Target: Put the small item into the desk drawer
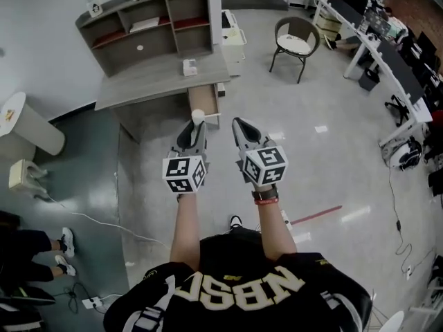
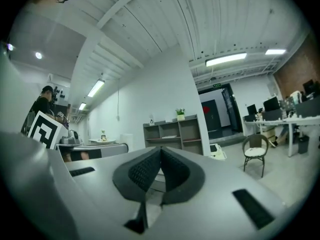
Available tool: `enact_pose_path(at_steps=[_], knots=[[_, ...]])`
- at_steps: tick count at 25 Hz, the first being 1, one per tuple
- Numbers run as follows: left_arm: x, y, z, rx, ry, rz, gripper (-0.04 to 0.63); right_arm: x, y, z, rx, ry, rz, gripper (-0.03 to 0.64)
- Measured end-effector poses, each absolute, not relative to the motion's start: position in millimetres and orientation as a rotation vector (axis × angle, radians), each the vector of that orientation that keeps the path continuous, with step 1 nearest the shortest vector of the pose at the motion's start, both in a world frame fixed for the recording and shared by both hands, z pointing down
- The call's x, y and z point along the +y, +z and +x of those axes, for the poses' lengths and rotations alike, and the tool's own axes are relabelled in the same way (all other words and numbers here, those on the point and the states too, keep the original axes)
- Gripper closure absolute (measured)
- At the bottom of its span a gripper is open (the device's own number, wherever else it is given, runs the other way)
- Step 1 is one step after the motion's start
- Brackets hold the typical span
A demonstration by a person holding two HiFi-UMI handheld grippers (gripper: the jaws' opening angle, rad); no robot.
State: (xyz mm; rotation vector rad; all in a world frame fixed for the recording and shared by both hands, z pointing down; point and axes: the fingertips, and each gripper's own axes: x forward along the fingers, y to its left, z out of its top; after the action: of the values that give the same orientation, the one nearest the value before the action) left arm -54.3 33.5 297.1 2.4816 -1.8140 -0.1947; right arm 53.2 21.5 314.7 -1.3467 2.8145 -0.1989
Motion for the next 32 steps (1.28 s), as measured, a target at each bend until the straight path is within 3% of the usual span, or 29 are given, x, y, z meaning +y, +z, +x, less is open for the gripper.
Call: enact_pose_path(at_steps=[13, 32], knots=[[-12.0, 315.7, -92.9, -1.968, -0.119, 2.332, 0.474, -40.4, 349.6, 13.5, 2.914, -0.357, -1.150, 0.609], [-198.6, 326.4, -181.5, -1.889, -0.135, 2.455, 0.472, -225.5, 343.2, -68.8, 2.851, -0.204, -1.366, 0.598]])
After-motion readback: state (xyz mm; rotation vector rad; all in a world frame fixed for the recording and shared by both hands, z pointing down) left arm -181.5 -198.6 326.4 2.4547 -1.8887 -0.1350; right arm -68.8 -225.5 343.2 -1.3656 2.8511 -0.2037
